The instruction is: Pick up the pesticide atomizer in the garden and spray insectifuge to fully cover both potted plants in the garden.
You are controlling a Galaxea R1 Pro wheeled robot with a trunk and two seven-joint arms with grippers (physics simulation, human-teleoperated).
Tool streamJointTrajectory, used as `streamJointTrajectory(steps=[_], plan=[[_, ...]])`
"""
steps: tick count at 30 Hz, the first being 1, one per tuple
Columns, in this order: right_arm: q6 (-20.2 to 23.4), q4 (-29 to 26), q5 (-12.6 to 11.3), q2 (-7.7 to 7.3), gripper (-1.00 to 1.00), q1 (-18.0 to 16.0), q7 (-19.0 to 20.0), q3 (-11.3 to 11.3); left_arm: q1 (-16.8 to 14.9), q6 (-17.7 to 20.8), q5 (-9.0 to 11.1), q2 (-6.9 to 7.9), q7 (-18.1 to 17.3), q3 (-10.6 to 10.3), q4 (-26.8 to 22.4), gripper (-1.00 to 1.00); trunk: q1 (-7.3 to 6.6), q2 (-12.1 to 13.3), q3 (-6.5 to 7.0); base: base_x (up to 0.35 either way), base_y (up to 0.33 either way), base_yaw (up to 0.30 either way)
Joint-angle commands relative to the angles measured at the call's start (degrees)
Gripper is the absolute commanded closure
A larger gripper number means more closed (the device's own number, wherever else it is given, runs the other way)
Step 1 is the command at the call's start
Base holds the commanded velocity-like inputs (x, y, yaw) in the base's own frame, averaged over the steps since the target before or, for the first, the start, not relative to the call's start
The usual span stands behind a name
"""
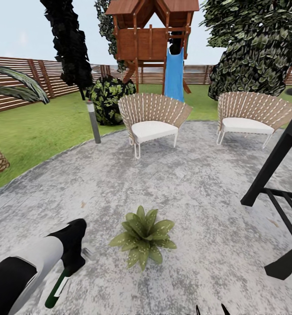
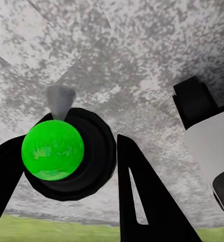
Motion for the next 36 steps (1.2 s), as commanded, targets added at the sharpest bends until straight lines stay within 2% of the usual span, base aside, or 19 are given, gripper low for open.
streamJointTrajectory(steps=[1, 8, 19, 28, 36], plan=[[-0.14, 0.06, 0.62, 0.02, -1.00, -0.04, -0.58, -0.13, 0.01, 0.26, -0.61, -0.03, -0.57, 0.02, -0.28, 1.00, -0.02, -0.02, -0.05, -0.033, 0.292, 0.000], [-0.14, 0.10, 0.52, 0.13, -1.00, -0.04, -0.60, -0.12, -0.02, 0.27, -0.64, -0.05, -0.57, 0.06, -2.18, 1.00, -0.02, -0.02, -0.05, -0.006, 0.299, -0.209], [-0.08, 0.10, 0.57, 0.16, -1.00, -0.04, -0.60, -0.12, -0.02, 0.34, -0.64, -0.01, -0.57, 0.01, -2.22, 1.00, -0.02, -0.02, -0.05, 0.000, 0.304, -0.051], [-0.13, 0.10, 0.52, 0.10, -1.00, -0.04, -0.60, -0.20, -0.02, 0.36, -0.64, -0.23, -0.57, -0.03, -2.23, 1.00, -0.02, -0.02, -0.05, 0.123, 0.281, -0.285], [-0.11, 0.10, 0.52, 0.07, -1.00, -0.05, -0.60, -0.21, -0.02, 0.33, -0.64, -0.39, -0.57, -0.11, -2.38, 1.00, -0.02, -0.02, -0.05, 0.036, 0.039, -0.300]])
